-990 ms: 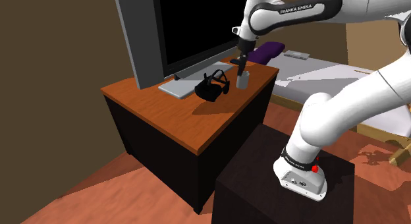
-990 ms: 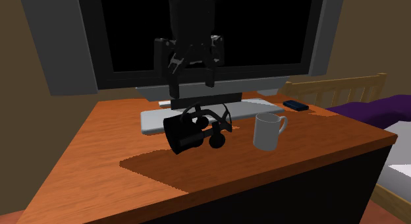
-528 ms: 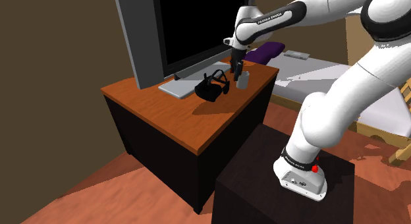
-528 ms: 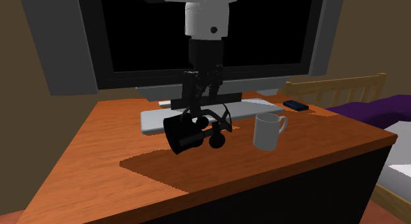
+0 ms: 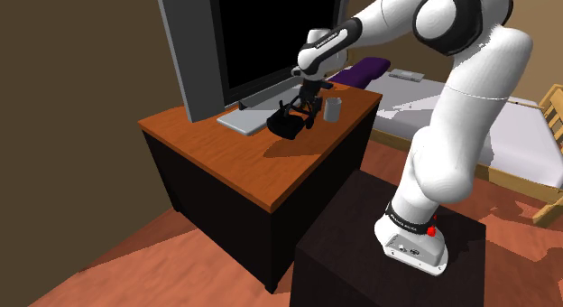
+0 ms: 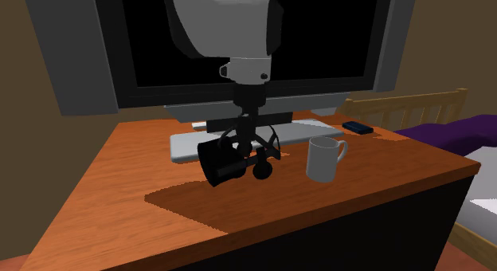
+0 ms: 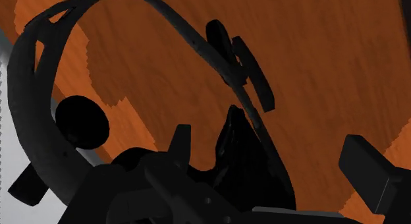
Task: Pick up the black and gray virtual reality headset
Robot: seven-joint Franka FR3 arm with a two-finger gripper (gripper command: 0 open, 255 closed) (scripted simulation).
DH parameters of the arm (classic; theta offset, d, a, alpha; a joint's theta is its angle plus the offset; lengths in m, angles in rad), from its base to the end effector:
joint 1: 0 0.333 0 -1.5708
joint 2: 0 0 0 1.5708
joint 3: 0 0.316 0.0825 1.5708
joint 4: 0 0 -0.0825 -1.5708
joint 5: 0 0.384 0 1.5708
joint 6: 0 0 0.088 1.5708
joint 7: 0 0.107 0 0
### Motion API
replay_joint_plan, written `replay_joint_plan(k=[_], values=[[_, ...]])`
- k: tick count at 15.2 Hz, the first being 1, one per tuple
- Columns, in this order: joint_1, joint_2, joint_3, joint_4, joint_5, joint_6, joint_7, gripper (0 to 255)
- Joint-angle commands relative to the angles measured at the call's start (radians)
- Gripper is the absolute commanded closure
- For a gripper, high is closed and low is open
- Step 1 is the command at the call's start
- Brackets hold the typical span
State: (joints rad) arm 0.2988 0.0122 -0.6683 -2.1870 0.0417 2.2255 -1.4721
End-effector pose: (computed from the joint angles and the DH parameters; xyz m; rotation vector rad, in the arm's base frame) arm 0.5006 -0.1920 0.3857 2.6895 1.6082 0.0598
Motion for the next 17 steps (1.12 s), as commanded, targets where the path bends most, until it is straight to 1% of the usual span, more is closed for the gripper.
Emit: replay_joint_plan(k=[1,7,9,10,17], values=[[-0.002,0.048,0.0,0.016,0.038,0.018,-0.06,0],[-0.011,0.11,0.007,-0.018,0.096,0.099,-0.102,0],[-0.011,0.11,0.007,-0.018,0.095,0.099,-0.102,0],[-0.011,0.11,0.008,-0.016,0.095,0.097,-0.1,255],[-0.011,0.112,0.008,-0.017,0.097,0.099,-0.101,255]])
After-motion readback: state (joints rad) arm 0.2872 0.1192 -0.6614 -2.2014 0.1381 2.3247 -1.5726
